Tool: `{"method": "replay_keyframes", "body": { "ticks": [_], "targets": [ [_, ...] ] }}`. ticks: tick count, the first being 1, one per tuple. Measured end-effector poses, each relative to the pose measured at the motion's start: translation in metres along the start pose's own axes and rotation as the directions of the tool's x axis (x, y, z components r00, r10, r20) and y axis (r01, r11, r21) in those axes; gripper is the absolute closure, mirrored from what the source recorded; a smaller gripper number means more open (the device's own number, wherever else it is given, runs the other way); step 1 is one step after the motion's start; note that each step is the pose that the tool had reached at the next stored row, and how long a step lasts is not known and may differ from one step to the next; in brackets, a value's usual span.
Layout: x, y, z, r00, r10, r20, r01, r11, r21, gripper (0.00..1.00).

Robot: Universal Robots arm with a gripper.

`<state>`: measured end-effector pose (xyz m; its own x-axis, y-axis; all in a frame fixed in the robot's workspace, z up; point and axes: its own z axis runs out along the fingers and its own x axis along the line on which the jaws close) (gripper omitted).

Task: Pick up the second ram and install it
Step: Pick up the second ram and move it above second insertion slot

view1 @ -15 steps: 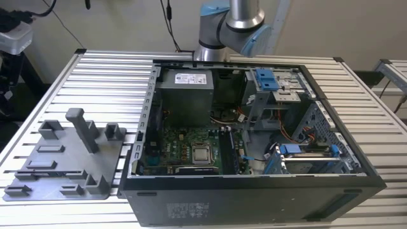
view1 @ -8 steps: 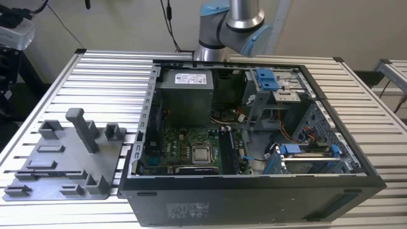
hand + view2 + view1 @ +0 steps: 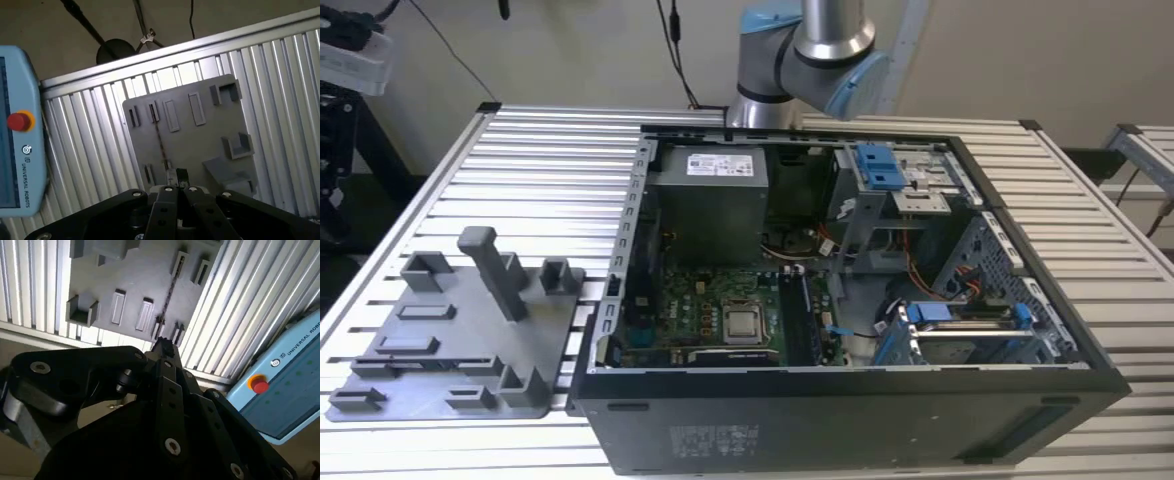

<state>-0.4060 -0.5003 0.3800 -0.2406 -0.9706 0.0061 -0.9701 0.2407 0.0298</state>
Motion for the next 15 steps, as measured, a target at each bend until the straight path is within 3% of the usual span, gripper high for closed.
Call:
{"method": "replay_keyframes", "body": {
  "ticks": [4, 9, 11, 15],
  "targets": [
    [0.0, 0.0001, 0.0001, 0.998, -0.064, -0.0019, 0.064, 0.998, 0.0003, 0.89],
    [0.0001, 0.0007, 0.0, 0.9921, -0.125, -0.0038, 0.125, 0.9921, 0.0018, 0.89],
    [0.0005, 0.0024, 0.0004, 0.9914, -0.131, -0.0024, 0.131, 0.9913, 0.0147, 0.89],
    [0.0018, 0.0076, 0.0011, 0.9909, -0.134, 0.0023, 0.134, 0.9893, 0.0575, 0.89]
  ]
}}
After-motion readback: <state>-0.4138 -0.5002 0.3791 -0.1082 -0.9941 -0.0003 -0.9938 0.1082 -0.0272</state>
